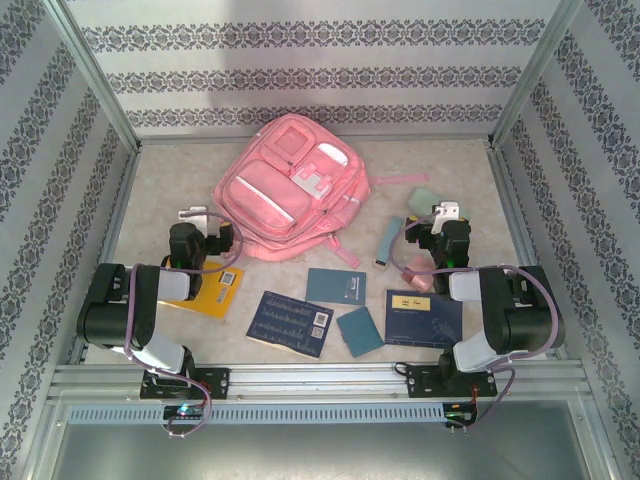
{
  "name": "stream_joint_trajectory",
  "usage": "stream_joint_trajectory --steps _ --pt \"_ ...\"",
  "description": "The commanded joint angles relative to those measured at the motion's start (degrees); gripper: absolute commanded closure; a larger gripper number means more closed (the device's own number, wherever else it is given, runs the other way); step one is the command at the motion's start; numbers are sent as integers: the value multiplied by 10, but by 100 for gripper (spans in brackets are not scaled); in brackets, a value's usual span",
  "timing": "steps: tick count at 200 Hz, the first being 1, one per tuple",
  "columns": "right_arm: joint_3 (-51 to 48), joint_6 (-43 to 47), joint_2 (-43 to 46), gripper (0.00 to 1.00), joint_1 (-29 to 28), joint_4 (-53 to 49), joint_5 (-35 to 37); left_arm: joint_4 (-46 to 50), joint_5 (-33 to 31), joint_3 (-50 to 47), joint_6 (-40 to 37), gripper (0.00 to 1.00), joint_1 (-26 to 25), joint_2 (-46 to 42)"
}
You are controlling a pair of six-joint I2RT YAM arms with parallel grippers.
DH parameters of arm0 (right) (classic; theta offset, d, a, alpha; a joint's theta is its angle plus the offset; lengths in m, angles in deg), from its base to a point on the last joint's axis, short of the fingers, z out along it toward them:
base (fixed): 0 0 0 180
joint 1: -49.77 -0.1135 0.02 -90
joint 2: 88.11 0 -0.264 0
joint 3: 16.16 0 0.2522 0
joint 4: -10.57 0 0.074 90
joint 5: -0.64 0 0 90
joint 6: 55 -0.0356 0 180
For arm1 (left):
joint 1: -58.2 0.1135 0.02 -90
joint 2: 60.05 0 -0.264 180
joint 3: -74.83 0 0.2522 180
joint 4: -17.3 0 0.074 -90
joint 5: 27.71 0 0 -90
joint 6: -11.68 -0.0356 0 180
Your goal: Pack the student bag
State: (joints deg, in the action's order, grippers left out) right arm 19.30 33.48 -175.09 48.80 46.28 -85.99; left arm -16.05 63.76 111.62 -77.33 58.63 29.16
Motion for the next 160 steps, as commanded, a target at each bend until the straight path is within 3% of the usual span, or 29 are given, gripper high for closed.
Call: stream_joint_trajectory --steps 1,160 --pt "8 -2 7 2 1 5 -12 -2 -2 7 -6 1 -1 2" --pt "8 -1 9 2 2 5 -24 -2 -2 8 -6 1 -2 1"
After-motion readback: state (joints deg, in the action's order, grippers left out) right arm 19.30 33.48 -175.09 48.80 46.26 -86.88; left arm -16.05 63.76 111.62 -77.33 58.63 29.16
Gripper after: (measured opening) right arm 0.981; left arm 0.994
